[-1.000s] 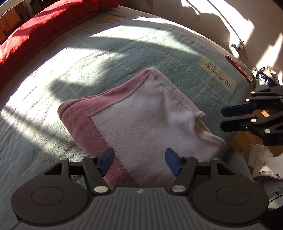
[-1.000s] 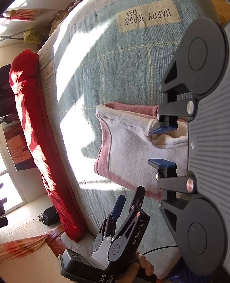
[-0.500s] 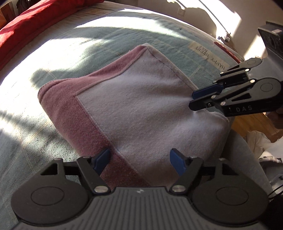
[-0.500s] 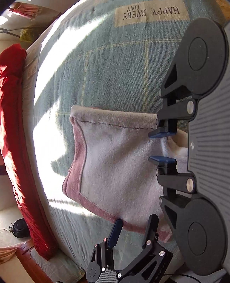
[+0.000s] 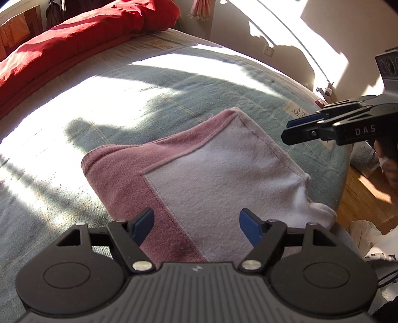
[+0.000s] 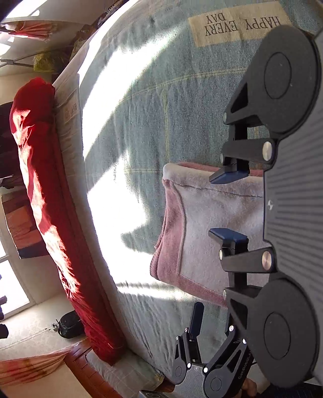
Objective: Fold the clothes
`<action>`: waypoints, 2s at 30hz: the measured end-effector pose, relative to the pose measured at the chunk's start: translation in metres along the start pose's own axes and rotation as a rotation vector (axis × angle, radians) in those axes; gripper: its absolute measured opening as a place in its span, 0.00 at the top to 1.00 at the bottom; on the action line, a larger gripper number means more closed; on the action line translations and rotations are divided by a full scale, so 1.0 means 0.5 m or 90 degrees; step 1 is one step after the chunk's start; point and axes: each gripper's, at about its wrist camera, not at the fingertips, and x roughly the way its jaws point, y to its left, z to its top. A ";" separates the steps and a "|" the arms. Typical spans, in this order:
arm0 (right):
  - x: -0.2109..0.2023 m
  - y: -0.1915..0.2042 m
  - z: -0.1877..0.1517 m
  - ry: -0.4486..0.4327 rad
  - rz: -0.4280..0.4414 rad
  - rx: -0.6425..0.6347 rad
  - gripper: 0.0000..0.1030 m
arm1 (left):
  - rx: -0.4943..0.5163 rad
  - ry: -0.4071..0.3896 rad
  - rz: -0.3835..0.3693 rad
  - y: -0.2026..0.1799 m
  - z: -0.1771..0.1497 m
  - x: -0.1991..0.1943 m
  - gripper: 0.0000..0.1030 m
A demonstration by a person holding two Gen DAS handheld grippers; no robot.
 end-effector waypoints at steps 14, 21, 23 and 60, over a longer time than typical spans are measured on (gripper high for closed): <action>0.154 -0.054 0.056 0.029 -0.029 0.024 0.82 | -0.010 -0.021 -0.012 0.076 0.041 0.072 0.26; 0.146 -0.081 0.040 0.031 -0.040 0.041 0.83 | -0.034 -0.014 -0.017 0.101 0.063 0.139 0.24; 0.150 -0.088 0.039 0.029 -0.039 0.052 0.82 | -0.054 -0.015 -0.014 0.108 0.066 0.149 0.24; 0.101 -0.047 -0.007 0.076 -0.004 0.027 0.73 | -0.015 0.020 -0.060 -0.003 -0.022 0.040 0.23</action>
